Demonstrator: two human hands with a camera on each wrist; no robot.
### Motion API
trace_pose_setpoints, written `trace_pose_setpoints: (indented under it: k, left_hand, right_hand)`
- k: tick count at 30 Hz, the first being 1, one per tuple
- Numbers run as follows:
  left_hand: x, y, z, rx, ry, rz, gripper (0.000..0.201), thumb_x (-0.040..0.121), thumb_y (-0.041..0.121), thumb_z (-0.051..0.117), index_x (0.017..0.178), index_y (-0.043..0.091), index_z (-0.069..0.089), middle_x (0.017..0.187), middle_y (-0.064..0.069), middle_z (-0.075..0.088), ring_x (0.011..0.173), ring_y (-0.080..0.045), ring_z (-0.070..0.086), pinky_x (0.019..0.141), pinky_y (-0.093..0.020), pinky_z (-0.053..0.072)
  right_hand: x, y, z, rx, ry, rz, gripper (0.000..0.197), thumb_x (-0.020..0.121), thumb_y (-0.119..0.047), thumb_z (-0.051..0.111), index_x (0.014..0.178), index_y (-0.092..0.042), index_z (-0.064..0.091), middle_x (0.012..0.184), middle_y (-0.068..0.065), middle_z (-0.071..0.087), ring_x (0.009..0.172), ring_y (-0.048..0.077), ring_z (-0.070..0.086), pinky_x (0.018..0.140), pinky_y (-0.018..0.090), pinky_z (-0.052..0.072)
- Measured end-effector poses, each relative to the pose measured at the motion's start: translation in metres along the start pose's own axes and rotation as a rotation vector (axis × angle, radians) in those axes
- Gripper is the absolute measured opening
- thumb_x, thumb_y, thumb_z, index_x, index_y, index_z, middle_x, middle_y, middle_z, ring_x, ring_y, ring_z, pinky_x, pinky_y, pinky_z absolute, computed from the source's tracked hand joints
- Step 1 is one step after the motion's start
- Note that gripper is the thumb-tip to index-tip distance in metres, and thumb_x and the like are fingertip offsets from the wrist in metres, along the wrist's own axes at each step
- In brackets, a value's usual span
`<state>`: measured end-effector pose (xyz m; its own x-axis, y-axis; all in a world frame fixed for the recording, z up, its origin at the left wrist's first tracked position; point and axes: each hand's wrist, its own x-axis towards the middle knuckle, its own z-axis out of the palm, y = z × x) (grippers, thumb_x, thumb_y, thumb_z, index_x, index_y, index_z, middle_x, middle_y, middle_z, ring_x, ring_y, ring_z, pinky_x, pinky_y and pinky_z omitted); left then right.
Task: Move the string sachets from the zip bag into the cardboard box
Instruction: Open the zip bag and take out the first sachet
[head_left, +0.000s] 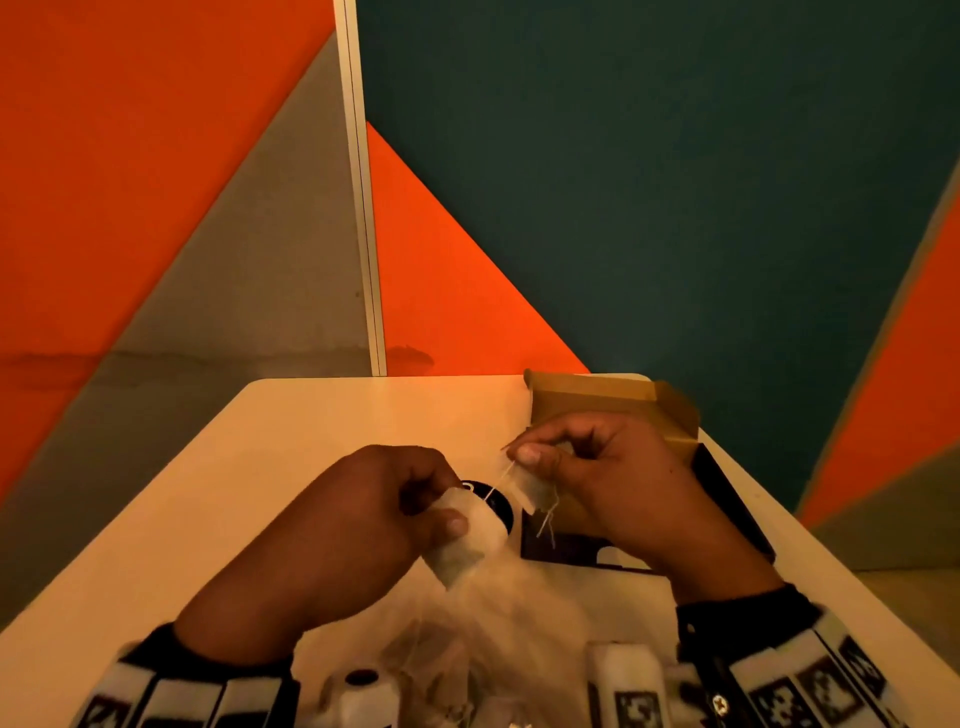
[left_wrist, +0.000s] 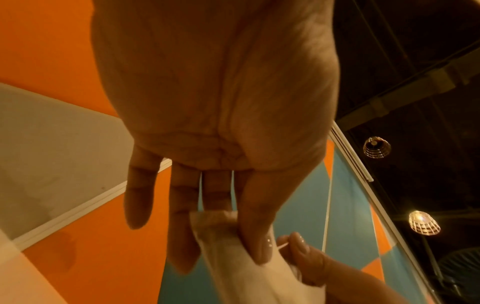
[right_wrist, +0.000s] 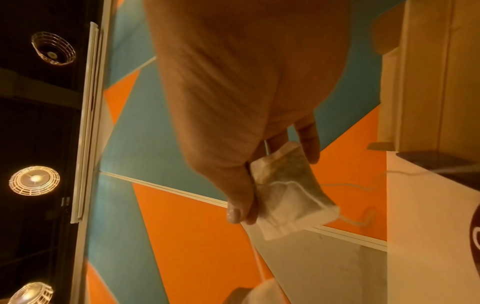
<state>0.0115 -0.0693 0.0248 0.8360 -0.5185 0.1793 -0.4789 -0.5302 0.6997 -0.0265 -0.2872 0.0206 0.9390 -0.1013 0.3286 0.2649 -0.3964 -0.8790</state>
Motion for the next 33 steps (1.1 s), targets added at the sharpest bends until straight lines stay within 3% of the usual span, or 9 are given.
trace_pose_setpoints:
  k: [3, 7, 11, 13, 16, 20, 24, 27, 33]
  left_hand:
    - [0.0, 0.001, 0.001, -0.309, -0.027, 0.046, 0.011, 0.08, 0.018, 0.078, 0.079, 0.024, 0.069, 0.082, -0.003, 0.075, 0.077, -0.012, 0.07, 0.074, -0.029, 0.054]
    - [0.003, 0.006, 0.006, -0.72, 0.177, 0.12, 0.015, 0.068, 0.015, 0.072, 0.081, 0.009, 0.067, 0.08, -0.008, 0.075, 0.076, -0.015, 0.071, 0.071, -0.02, 0.056]
    - [0.005, 0.009, 0.013, -0.868, 0.238, 0.199, 0.006, 0.071, 0.012, 0.069, 0.076, 0.016, 0.068, 0.105, -0.005, 0.076, 0.099, -0.014, 0.072, 0.077, -0.019, 0.056]
    - [0.006, 0.008, 0.015, -0.915, 0.25, 0.204, 0.007, 0.072, 0.011, 0.067, 0.078, 0.01, 0.063, 0.113, -0.002, 0.075, 0.106, -0.013, 0.07, 0.076, -0.019, 0.056]
    - [0.007, 0.007, 0.019, -0.952, 0.275, 0.209, 0.006, 0.073, 0.012, 0.068, 0.077, 0.012, 0.064, 0.098, -0.01, 0.077, 0.094, -0.019, 0.073, 0.075, -0.022, 0.057]
    - [0.009, 0.008, 0.022, -0.972, 0.393, 0.177, 0.009, 0.072, 0.01, 0.069, 0.081, 0.01, 0.065, 0.081, -0.011, 0.075, 0.075, -0.02, 0.071, 0.067, -0.022, 0.056]
    - [0.01, 0.009, 0.024, -1.029, 0.366, 0.118, 0.025, 0.072, 0.009, 0.07, 0.097, 0.01, 0.069, 0.091, -0.015, 0.077, 0.081, -0.025, 0.073, 0.069, -0.028, 0.058]
    - [0.01, 0.01, 0.029, -0.996, 0.339, 0.06, 0.025, 0.076, 0.005, 0.07, 0.102, 0.006, 0.072, 0.093, -0.015, 0.077, 0.083, -0.026, 0.074, 0.068, -0.026, 0.058]
    - [0.013, 0.008, 0.037, -0.883, 0.419, 0.009, 0.011, 0.08, 0.001, 0.074, 0.089, 0.009, 0.075, 0.089, -0.012, 0.077, 0.085, -0.029, 0.073, 0.076, -0.035, 0.058]
  right_hand:
    - [0.001, 0.001, 0.0, 0.076, 0.063, 0.004, 0.006, 0.084, -0.021, 0.076, 0.081, -0.024, 0.08, 0.085, -0.006, 0.078, 0.077, 0.004, 0.07, 0.074, 0.022, 0.056]
    - [0.003, 0.005, 0.005, 0.136, 0.04, 0.013, 0.013, 0.089, -0.019, 0.07, 0.082, -0.026, 0.079, 0.089, -0.006, 0.079, 0.088, 0.012, 0.072, 0.081, 0.031, 0.058]
    - [0.002, 0.006, 0.013, 0.154, -0.01, 0.002, 0.02, 0.092, -0.017, 0.066, 0.084, -0.028, 0.081, 0.09, -0.004, 0.079, 0.088, 0.016, 0.073, 0.076, 0.03, 0.058]
    - [0.002, 0.008, 0.019, 0.16, -0.013, 0.017, 0.02, 0.094, -0.02, 0.066, 0.088, -0.03, 0.082, 0.089, -0.001, 0.079, 0.089, 0.032, 0.073, 0.072, 0.047, 0.061]
    - [0.001, 0.009, 0.027, 0.151, -0.048, 0.018, 0.018, 0.096, -0.024, 0.064, 0.095, -0.033, 0.08, 0.09, 0.004, 0.079, 0.092, 0.061, 0.062, 0.071, 0.076, 0.05]
    - [0.002, 0.012, 0.025, 0.154, -0.031, 0.011, 0.027, 0.097, -0.009, 0.061, 0.1, -0.029, 0.08, 0.096, -0.001, 0.08, 0.094, 0.034, 0.073, 0.088, 0.059, 0.057]
    - [0.005, 0.011, 0.024, 0.232, 0.023, -0.011, 0.052, 0.1, -0.001, 0.054, 0.102, -0.049, 0.074, 0.104, -0.004, 0.078, 0.1, 0.013, 0.073, 0.081, 0.031, 0.058]
    - [0.005, 0.006, 0.028, 0.292, 0.075, -0.022, 0.055, 0.1, -0.003, 0.055, 0.119, -0.054, 0.063, 0.104, 0.018, 0.074, 0.103, 0.033, 0.071, 0.086, 0.058, 0.058]
    - [0.0, -0.001, 0.03, 0.389, 0.016, 0.001, 0.055, 0.099, -0.01, 0.058, 0.13, -0.055, 0.051, 0.103, 0.006, 0.078, 0.103, 0.059, 0.061, 0.073, 0.087, 0.038]
